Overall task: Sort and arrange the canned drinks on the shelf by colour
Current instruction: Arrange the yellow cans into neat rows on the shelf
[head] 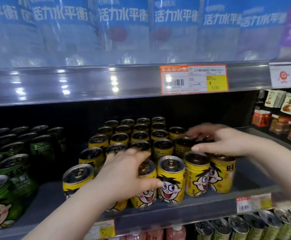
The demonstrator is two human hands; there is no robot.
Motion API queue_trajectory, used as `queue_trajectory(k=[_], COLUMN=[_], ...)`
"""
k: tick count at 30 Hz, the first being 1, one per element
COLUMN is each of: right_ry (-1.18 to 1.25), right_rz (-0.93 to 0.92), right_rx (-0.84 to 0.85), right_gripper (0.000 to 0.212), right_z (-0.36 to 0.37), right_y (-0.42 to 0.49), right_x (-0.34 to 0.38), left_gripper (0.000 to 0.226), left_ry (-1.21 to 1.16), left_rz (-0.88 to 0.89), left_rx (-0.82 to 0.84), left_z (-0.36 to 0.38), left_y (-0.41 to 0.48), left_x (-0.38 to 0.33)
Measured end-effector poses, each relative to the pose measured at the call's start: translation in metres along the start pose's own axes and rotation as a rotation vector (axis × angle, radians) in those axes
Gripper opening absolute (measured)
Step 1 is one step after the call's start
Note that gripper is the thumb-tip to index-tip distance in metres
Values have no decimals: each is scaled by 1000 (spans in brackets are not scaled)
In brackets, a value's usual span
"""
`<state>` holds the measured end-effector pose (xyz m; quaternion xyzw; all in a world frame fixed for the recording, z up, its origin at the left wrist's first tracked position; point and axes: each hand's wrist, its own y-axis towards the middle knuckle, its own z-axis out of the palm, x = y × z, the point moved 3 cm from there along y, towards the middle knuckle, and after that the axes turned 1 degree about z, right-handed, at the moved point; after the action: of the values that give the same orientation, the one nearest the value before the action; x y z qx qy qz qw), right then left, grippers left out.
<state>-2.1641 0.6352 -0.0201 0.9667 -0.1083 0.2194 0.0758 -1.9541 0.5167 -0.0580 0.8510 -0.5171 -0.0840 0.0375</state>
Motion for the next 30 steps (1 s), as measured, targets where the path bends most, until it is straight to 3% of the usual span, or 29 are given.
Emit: queue_trajectory(k=[6,11,17,21,30], right_ry=[-171,-203,-266,-258,-229], right_rz=[87,19,-20,-31,-81], right_rx=[190,91,164,227,347], right_gripper=[97,75,80,79,84], right_z=[5,15,6,-1,-7], right_y=[-23,-33,-40,-33,-24], right_x=[-39,-48,-51,-55,-56], left_gripper=[87,89,67,75,79], left_ry=[-38,51,8,-109,-135], left_rz=[108,87,61,50,58], left_rx=[17,19,26,75,82], left_z=[7,15,21,22,23], left_y=[23,49,65,64,61], left_x=[-48,-81,-97,-94,-95])
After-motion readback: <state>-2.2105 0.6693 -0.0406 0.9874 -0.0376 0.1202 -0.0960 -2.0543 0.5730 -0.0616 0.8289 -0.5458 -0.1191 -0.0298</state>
